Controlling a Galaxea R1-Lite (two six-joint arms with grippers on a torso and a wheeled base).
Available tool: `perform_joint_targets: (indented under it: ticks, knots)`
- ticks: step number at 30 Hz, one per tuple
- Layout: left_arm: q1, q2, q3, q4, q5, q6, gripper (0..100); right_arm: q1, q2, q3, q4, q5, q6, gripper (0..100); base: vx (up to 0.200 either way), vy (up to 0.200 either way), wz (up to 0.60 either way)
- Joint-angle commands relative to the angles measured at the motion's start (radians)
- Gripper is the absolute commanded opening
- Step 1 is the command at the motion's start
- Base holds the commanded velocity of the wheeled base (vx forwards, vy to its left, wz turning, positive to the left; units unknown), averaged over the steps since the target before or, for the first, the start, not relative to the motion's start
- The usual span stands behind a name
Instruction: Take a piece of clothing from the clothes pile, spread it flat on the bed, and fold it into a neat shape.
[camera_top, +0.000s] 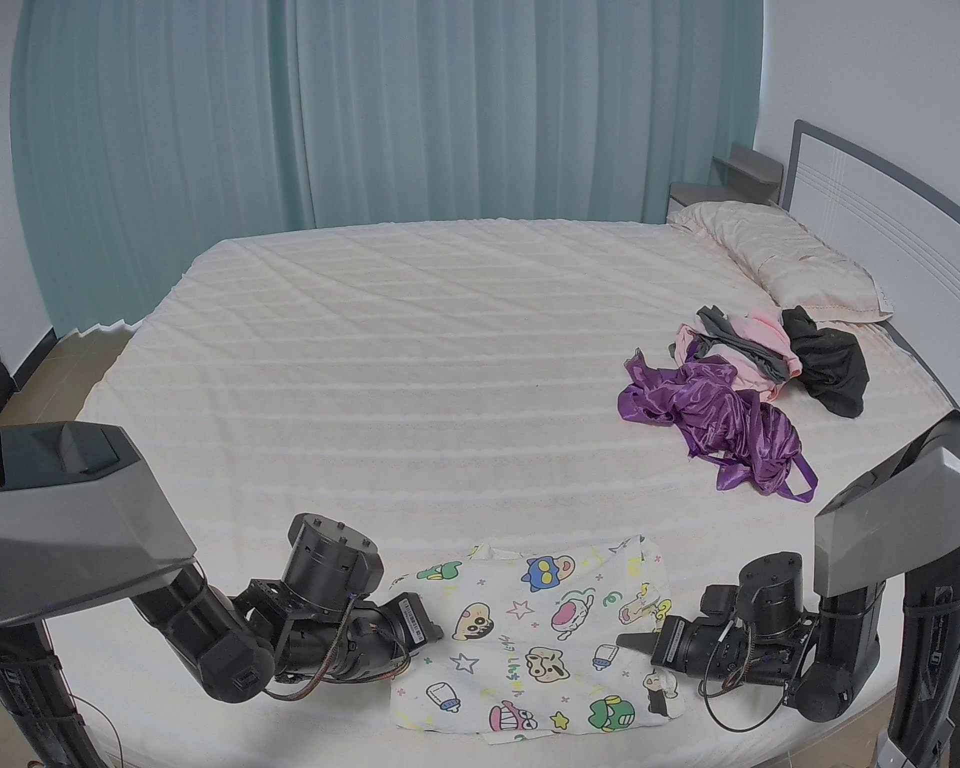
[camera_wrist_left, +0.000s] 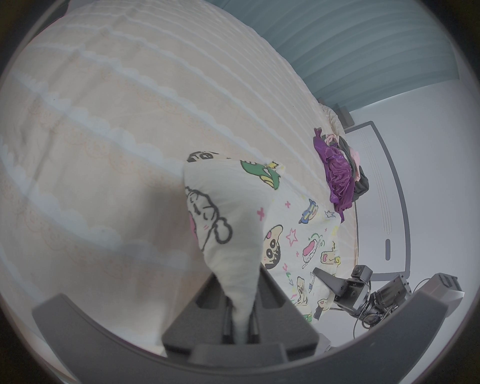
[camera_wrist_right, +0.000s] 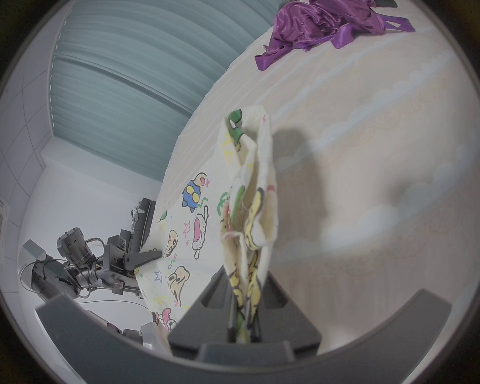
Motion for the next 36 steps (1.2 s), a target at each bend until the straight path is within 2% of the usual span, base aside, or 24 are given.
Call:
perform_joint_targets:
  ticks: [1, 13, 18, 20, 25, 36]
  knots:
    - [-0.003, 0.002, 0.001, -0.001, 0.001, -0.001, 0, 0.000, -0.002, 0.000, -0.005, 0.000, 0.000, 0, 0.000, 0.000, 0.00]
    - [-0.007, -0.004, 0.013, -0.002, 0.003, -0.003, 0, 0.001, -0.011, 0.007, -0.005, 0.000, -0.002, 0, -0.200, 0.000, 0.00]
    - [-0.007, -0.004, 0.009, -0.001, 0.016, -0.003, 0, 0.001, -0.013, 0.007, -0.005, 0.000, -0.003, 0, 0.000, 0.000, 0.00]
    - [-0.007, -0.004, 0.001, -0.002, 0.053, -0.020, 0, 0.001, -0.019, 0.007, -0.005, 0.000, -0.003, 0, 0.000, 0.000, 0.00]
    - [-0.009, -0.004, -0.008, -0.004, 0.061, -0.041, 0, 0.003, -0.033, 0.008, -0.005, 0.000, -0.003, 0, 0.000, 0.000, 0.00]
    - [-0.021, -0.021, -0.005, -0.004, 0.061, -0.044, 0, 0.001, -0.047, 0.010, -0.005, -0.002, -0.002, 0, 0.000, -0.200, 0.00]
